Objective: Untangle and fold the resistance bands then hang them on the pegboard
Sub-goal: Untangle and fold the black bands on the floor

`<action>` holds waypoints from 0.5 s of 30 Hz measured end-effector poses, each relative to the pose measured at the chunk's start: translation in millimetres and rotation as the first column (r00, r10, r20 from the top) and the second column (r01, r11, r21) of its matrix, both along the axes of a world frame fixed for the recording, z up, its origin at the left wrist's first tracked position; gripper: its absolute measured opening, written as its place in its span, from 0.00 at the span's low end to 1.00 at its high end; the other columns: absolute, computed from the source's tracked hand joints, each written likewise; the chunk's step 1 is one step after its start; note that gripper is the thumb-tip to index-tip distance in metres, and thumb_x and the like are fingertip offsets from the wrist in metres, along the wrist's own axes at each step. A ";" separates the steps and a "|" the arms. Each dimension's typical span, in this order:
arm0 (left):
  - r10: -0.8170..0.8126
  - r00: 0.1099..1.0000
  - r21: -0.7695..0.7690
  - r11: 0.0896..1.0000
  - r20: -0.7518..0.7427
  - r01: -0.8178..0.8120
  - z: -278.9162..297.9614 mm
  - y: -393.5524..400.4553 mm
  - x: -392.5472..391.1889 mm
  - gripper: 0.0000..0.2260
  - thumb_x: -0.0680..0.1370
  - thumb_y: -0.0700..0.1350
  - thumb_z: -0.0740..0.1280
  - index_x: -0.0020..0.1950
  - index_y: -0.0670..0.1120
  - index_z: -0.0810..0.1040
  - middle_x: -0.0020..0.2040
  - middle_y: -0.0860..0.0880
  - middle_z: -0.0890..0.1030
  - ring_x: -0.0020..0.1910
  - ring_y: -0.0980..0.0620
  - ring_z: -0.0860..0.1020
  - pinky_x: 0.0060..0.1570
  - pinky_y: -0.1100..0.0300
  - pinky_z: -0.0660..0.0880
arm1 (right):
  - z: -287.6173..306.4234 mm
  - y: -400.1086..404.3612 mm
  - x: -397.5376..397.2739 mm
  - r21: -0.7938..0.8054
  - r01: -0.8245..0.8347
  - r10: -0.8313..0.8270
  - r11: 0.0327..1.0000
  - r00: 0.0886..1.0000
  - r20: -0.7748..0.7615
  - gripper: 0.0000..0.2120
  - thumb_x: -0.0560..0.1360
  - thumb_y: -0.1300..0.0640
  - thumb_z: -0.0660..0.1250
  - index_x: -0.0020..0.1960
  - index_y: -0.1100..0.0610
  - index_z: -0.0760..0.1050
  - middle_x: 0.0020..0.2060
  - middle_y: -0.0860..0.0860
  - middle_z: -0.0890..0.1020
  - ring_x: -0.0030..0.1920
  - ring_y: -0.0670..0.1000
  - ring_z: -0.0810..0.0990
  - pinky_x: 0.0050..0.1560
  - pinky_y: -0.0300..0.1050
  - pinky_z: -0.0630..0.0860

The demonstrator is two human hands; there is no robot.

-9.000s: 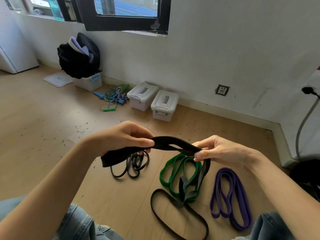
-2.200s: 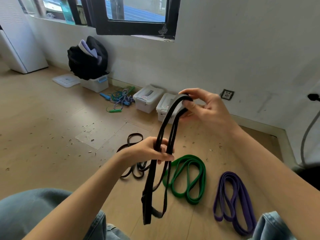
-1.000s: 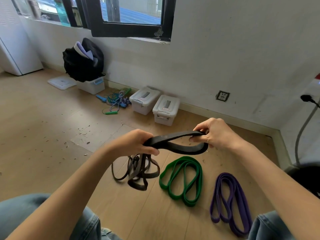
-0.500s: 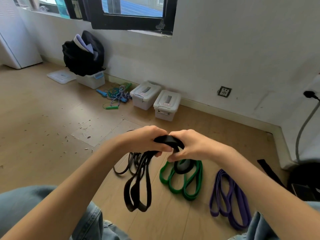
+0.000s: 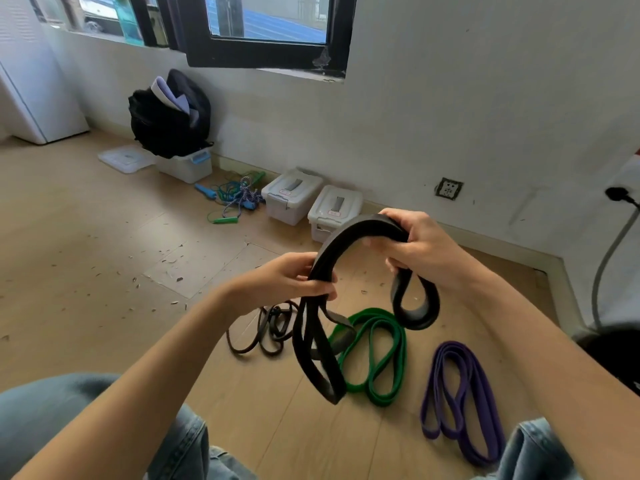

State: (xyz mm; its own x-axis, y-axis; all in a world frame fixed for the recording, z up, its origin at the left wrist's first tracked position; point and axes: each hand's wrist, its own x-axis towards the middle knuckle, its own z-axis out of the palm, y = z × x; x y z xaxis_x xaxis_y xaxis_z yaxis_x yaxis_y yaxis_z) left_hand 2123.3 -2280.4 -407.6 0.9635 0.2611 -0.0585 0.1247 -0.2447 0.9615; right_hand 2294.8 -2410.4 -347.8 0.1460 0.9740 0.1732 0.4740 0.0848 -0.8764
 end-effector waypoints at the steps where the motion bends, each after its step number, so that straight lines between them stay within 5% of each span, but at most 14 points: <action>1: -0.003 1.000 0.003 1.000 0.018 0.003 3.7 -0.8 -1.6 0.06 0.77 0.37 0.63 0.53 0.40 0.74 0.45 0.46 0.80 0.44 0.58 0.80 0.45 0.68 0.74 | -0.1 -0.7 5.3 -0.025 0.009 -0.008 1.000 0.999 0.045 0.03 0.73 0.59 0.69 0.42 0.54 0.75 0.25 0.44 0.74 0.24 0.42 0.71 0.27 0.36 0.70; 4: 0.021 0.993 0.004 1.000 0.115 -0.021 16.7 -4.6 -4.8 0.07 0.78 0.37 0.61 0.53 0.36 0.72 0.40 0.47 0.77 0.42 0.56 0.78 0.45 0.66 0.75 | -8.1 -5.4 19.9 -0.342 -0.002 0.096 0.940 0.961 0.260 0.09 0.69 0.53 0.73 0.43 0.56 0.77 0.35 0.50 0.80 0.31 0.45 0.77 0.34 0.41 0.76; 6: 0.024 0.990 -0.020 1.000 0.142 -0.021 26.5 -8.1 -4.1 0.05 0.78 0.37 0.60 0.52 0.37 0.71 0.38 0.48 0.75 0.41 0.53 0.77 0.46 0.62 0.76 | -21.3 -10.8 18.6 -0.463 -0.048 0.168 0.885 0.960 0.222 0.10 0.69 0.56 0.73 0.48 0.57 0.78 0.42 0.56 0.83 0.40 0.51 0.82 0.47 0.47 0.79; 10: -0.061 0.996 0.057 0.997 0.062 0.057 35.1 -15.2 1.7 0.02 0.78 0.36 0.60 0.47 0.41 0.72 0.36 0.50 0.74 0.36 0.55 0.75 0.42 0.61 0.75 | -27.5 -8.4 4.1 -0.218 -0.084 0.060 0.972 0.992 -0.115 0.17 0.68 0.58 0.74 0.55 0.58 0.76 0.45 0.54 0.84 0.48 0.51 0.82 0.51 0.41 0.77; 15: -0.072 0.997 0.132 0.988 -0.030 0.075 26.8 -7.7 1.7 0.05 0.76 0.35 0.64 0.45 0.45 0.75 0.34 0.53 0.78 0.35 0.57 0.77 0.39 0.65 0.75 | -14.9 4.3 -10.1 -0.249 -0.113 0.140 0.962 0.986 0.093 0.10 0.72 0.61 0.70 0.51 0.63 0.75 0.38 0.53 0.78 0.36 0.47 0.76 0.37 0.37 0.73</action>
